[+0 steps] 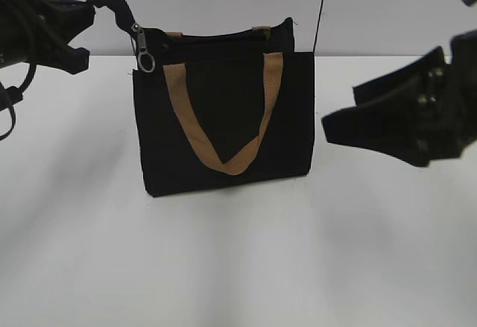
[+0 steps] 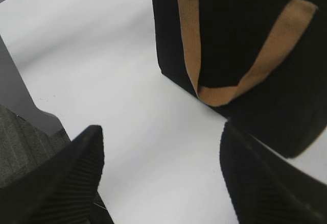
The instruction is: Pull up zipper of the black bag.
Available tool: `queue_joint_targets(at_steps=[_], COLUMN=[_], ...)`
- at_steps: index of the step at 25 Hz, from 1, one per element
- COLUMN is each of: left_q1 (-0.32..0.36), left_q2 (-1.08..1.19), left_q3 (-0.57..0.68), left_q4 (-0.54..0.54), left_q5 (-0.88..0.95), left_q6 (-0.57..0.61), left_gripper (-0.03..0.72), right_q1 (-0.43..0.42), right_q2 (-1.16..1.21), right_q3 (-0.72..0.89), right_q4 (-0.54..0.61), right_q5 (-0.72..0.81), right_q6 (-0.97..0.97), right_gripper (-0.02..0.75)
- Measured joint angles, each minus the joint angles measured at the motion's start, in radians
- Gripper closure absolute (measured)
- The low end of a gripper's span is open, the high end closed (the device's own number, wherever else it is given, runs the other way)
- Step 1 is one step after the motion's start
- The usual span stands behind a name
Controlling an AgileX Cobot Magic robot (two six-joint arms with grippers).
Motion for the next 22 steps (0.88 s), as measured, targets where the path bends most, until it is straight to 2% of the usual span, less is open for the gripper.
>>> queue_joint_targets(at_steps=[13, 15, 22], left_q1=[-0.001, -0.001, -0.001], left_q2=[0.0, 0.0, 0.0], left_q3=[0.0, 0.0, 0.0], left_q4=[0.0, 0.0, 0.0], left_q5=[0.0, 0.0, 0.0], left_q6=[-0.026, -0.026, -0.072], left_gripper=[0.675, 0.675, 0.675], right_q1=[0.278, 0.3, 0.311], right_q2=[0.532, 0.589, 0.734], right_q3=[-0.458, -0.517, -0.662], right_q4=[0.002, 0.002, 0.002], right_q5=[-0.007, -0.007, -0.026], right_q6=[-0.029, -0.039, -0.047], right_gripper=[0.201, 0.206, 0.314])
